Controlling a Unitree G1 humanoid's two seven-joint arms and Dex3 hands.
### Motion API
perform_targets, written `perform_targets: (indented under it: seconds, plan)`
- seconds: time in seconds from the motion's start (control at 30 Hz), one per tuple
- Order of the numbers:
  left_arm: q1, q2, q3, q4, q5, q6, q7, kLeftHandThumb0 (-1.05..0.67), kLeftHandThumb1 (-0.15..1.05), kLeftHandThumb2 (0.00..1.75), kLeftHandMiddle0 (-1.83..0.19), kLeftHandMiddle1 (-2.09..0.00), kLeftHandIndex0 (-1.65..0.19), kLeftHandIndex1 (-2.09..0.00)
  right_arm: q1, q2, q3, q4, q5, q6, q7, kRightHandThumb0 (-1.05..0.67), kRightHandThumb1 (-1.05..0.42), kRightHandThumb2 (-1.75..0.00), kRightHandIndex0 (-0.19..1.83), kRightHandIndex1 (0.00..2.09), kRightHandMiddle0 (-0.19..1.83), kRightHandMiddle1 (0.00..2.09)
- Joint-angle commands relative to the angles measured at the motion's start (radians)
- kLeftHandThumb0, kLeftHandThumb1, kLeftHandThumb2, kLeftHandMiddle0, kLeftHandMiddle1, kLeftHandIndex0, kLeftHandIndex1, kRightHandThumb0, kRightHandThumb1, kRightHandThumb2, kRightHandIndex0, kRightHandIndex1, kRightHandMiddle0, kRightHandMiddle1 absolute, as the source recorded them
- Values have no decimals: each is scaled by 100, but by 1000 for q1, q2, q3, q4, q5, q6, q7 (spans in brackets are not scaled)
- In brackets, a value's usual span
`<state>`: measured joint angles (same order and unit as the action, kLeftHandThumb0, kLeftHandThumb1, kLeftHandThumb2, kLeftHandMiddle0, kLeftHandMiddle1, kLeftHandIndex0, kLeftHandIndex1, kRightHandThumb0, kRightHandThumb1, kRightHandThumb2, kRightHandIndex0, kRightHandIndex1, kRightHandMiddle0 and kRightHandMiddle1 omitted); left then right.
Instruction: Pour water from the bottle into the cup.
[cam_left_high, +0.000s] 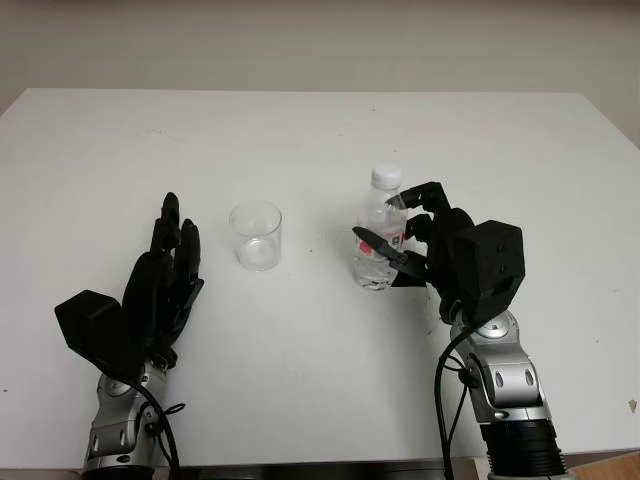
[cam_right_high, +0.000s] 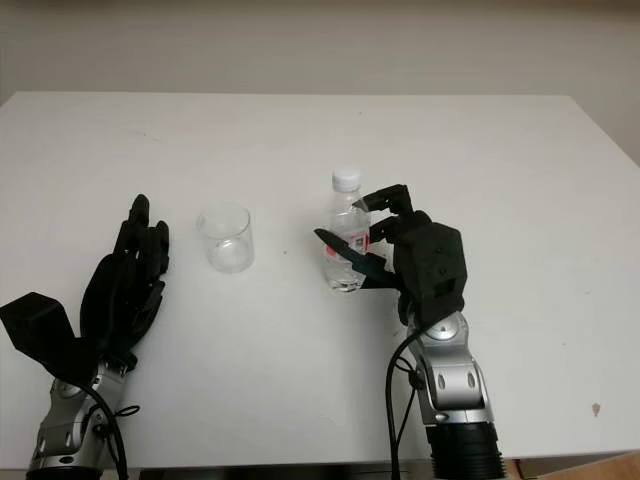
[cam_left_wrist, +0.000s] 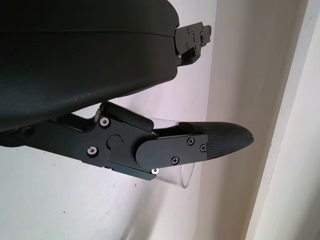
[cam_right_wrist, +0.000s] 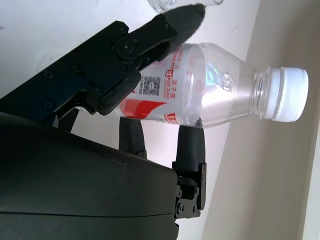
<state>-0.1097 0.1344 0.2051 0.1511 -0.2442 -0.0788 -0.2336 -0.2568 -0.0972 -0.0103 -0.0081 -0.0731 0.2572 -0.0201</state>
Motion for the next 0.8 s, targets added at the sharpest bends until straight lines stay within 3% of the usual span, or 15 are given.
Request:
perform_targets:
  seconds: [0.0, 0.1, 0.17, 0.27, 0.67, 0.77]
  plan:
    - [9, 6, 1, 1, -4, 2, -6, -76, 105, 51, 18, -5, 18, -5, 12, 9, -7, -1, 0, -37, -12, -59, -98, -5, 74, 209, 29, 209]
    - [9, 7, 1, 2, -4, 6, -5, -77, 105, 51, 18, -5, 18, -5, 18, -26, 31, -5, -81, -46, -32, -69, -94, -5, 15, 209, -6, 203]
    - [7, 5, 2, 5, -8, 3, -8, -77, 105, 50, 18, -5, 18, -5, 20, -41, 45, -5, -116, -55, -32, -74, -92, -5, -12, 199, -16, 174]
    - [7, 6, 3, 5, -9, 4, -9, -76, 105, 50, 18, -5, 18, -5, 24, -47, 51, -10, -138, -54, -27, -78, -90, -5, -18, 166, -19, 140]
    - [5, 8, 3, 12, -13, -1, -14, -76, 105, 50, 18, -5, 18, -5, 47, -46, 52, -16, -166, -82, -30, -80, -90, -5, -19, 73, -19, 75]
    - [5, 9, 2, 13, -12, -1, -15, -76, 105, 50, 18, -5, 18, -5, 49, -52, 49, -18, -145, -83, 3, -81, -91, -5, -19, 36, -18, 40]
